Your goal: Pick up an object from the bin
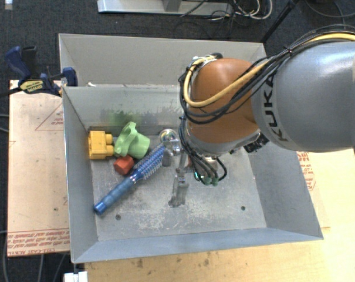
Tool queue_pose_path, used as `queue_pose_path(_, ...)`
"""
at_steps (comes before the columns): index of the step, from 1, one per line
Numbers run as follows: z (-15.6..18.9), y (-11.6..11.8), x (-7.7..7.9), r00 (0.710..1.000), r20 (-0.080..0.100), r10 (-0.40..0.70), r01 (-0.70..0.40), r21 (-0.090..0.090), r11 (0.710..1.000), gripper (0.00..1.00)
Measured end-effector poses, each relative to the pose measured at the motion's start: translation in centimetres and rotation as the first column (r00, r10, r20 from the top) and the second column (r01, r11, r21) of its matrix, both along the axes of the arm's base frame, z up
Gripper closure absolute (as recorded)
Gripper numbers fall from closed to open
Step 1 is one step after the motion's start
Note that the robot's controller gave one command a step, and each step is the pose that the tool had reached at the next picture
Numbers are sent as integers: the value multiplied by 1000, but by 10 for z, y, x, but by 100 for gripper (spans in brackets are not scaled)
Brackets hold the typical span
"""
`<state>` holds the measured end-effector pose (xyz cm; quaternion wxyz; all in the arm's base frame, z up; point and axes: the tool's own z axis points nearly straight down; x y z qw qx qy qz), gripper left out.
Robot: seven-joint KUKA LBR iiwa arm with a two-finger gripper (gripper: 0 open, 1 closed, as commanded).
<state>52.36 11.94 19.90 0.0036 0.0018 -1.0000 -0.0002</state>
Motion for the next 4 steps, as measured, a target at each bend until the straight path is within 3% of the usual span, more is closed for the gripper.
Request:
queue_pose_path(1,-98,61,57,976,10,219,-219,5,976,0)
queue_pose_path(2,-125,92,62,885,22,466,-466,0,885,0)
queue_pose_path(3,-123,93,62,885,24,465,-465,2,885,100)
queue_pose_path(4,-1,126,44,853,17,521,-521,0,853,100)
